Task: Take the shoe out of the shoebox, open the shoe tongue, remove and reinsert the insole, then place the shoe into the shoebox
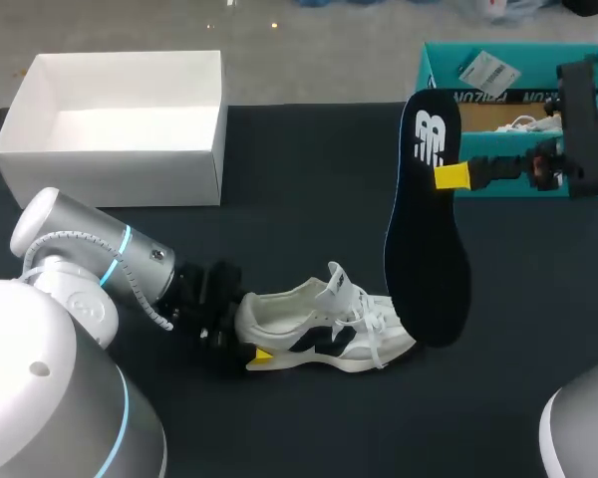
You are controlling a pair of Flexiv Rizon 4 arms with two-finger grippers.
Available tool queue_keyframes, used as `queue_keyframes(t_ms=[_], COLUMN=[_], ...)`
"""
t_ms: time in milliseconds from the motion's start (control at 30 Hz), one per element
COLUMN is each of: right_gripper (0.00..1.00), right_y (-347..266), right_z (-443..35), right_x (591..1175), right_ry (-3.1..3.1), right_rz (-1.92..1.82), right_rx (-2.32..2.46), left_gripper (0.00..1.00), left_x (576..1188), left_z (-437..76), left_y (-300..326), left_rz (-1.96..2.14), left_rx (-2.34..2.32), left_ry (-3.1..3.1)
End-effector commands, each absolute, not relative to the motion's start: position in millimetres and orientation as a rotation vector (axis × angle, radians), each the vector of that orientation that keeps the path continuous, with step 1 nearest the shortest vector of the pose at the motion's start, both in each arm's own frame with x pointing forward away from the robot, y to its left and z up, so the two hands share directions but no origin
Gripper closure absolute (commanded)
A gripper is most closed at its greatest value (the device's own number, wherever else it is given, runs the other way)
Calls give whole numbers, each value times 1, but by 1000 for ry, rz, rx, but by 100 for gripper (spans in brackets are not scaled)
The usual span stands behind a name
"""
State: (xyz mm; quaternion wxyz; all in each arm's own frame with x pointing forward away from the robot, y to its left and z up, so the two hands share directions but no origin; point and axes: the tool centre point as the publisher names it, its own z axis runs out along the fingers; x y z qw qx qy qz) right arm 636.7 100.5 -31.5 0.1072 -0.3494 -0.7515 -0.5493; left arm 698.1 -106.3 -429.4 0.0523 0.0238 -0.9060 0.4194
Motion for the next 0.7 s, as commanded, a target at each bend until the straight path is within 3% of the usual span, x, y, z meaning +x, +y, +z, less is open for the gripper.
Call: queue_keyframes(t_ms=[33, 67, 133, 367, 433, 467, 700], right_gripper=[100, 100, 100, 100, 100, 100, 100], right_y=[102, 102, 102, 102, 102, 102, 102], right_z=[-33, -33, -33, -33, -33, -33, -33], right_x=[637, 637, 637, 637, 637, 637, 637], right_ry=[-2211, -2211, -2211, -2211, -2211, -2211, -2211], right_rz=[-1620, -1620, -1620, -1620, -1620, -1620, -1620], right_rx=[-1029, -1029, -1029, -1029, -1029, -1029, -1029], left_gripper=[100, 100, 85, 51, 11, 0, 0], left_x=[696, 696, 696, 696, 697, 698, 700], left_z=[-434, -434, -434, -431, -431, -431, -426], left_y=[-108, -108, -108, -100, -99, -99, -103], left_rz=[1270, 1270, 1270, 1264, 1258, 1256, 1211], left_rx=[75, 75, 75, 17, 18, 19, -4], left_ry=[-2758, -2758, -2758, -2778, -2781, -2782, -2807])
